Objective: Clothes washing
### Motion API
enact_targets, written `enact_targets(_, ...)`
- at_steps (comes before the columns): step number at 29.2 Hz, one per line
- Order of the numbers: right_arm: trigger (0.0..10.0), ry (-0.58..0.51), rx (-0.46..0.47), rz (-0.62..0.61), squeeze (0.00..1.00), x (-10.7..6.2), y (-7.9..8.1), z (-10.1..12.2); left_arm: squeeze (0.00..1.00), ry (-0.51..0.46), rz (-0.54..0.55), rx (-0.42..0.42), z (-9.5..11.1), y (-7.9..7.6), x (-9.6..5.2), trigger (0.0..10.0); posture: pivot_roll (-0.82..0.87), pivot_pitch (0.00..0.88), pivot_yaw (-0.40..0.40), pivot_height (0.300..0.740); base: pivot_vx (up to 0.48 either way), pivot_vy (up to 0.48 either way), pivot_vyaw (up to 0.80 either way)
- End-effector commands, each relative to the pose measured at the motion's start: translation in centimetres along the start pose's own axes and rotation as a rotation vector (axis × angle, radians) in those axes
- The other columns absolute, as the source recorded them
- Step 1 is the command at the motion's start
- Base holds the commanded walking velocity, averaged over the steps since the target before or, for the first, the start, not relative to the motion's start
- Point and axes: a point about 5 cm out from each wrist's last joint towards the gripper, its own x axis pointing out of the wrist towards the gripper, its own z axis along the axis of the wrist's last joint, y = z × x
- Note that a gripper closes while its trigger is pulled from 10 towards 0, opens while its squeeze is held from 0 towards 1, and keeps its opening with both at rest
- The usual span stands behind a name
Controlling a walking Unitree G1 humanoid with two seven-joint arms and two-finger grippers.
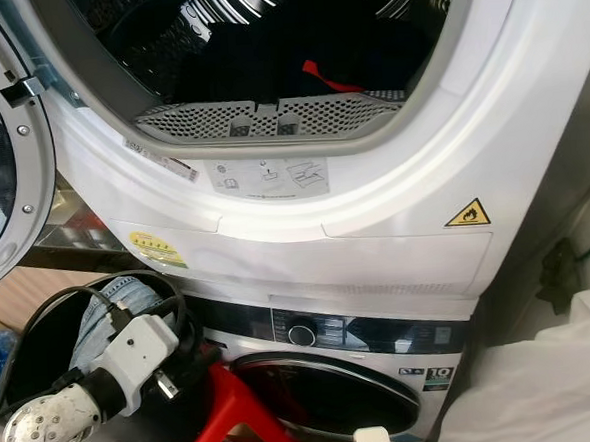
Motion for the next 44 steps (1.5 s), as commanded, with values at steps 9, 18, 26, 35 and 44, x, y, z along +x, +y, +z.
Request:
enact_targets(9,10.0,0.004,-0.022,0.051,0.00,0.4,1.6,0.4,0.00,0.188,0.433,-0.006,-1.5,5.1,-2.2,10.0,0.02,0.082,0.175,0.740,0.000,0.000,0.00)
enact_targets(18,10.0,0.026,-0.022,0.037,0.00,0.1,0.9,-0.4,0.00,0.282,0.548,-0.181,-3.6,6.1,-2.6,10.0,0.01,0.081,0.180,0.740,0.000,0.000,0.00)
enact_targets(26,10.0,0.030,-0.014,0.020,0.00,0.0,0.6,-0.8,0.00,0.316,0.681,-0.460,-6.2,6.3,-2.6,10.0,-0.01,0.083,0.183,0.740,0.000,0.000,0.00)
enact_targets(35,10.0,0.037,-0.033,0.027,0.00,0.0,0.7,-0.9,0.00,0.282,0.842,-0.735,-8.6,9.4,-1.4,10.0,-0.01,0.069,0.165,0.740,0.000,0.000,0.00)
enact_targets(44,10.0,0.032,-0.040,0.019,0.00,-0.1,0.3,-0.7,0.00,0.281,0.852,-0.836,-11.0,11.4,-0.1,10.0,-0.03,0.057,0.139,0.740,0.000,0.000,0.00)
